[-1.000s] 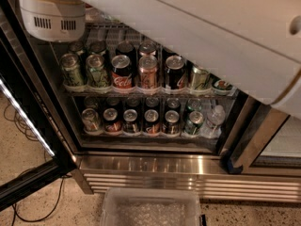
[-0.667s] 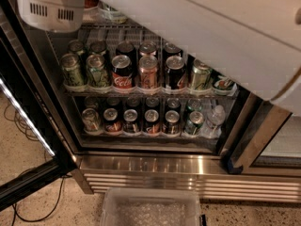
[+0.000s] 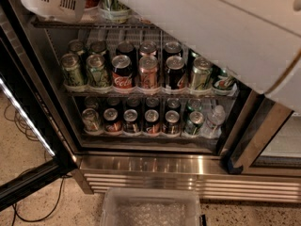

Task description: Pick blue plastic bottle from top shelf of fridge

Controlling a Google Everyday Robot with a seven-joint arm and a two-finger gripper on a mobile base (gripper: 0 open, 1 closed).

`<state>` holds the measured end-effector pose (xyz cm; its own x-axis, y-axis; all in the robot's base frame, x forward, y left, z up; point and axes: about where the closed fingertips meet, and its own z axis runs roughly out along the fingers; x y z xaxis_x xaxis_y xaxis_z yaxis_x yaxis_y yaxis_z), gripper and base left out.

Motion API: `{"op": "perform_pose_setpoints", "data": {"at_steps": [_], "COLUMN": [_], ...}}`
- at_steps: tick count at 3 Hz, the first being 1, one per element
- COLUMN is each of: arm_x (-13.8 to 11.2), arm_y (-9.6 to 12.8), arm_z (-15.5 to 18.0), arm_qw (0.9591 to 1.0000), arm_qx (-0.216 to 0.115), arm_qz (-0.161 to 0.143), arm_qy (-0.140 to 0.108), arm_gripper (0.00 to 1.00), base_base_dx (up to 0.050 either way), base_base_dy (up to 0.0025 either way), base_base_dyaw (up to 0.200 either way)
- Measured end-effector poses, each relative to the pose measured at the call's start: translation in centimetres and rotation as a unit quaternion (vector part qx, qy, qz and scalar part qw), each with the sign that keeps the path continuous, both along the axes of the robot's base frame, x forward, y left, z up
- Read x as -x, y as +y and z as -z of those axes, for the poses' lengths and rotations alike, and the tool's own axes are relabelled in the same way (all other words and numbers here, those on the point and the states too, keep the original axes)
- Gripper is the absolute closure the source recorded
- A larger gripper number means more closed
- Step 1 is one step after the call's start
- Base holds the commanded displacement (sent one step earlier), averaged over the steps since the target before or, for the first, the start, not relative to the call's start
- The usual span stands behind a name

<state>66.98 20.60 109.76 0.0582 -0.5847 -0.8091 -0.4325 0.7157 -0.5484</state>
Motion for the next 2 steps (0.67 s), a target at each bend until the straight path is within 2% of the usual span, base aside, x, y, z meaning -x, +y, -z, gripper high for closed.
{"op": "perform_pose_setpoints", "data": {"at_steps": [1, 2], "arm_x": [-0.22, -0.24], "arm_y": [0.29, 0.50], "arm_z": [0.95, 0.96], "arm_qw": [0.9999, 0.9999], "arm_qx": [-0.004, -0.004], "arm_qz": [-0.006, -0.006], "arm_qy": [0.015, 0.015], "arm_gripper": [0.26, 0.26], "base_base_dx": [0.000, 0.000], "base_base_dy": [0.00000, 0.00000], "base_base_dyaw": [0.000, 0.000]}}
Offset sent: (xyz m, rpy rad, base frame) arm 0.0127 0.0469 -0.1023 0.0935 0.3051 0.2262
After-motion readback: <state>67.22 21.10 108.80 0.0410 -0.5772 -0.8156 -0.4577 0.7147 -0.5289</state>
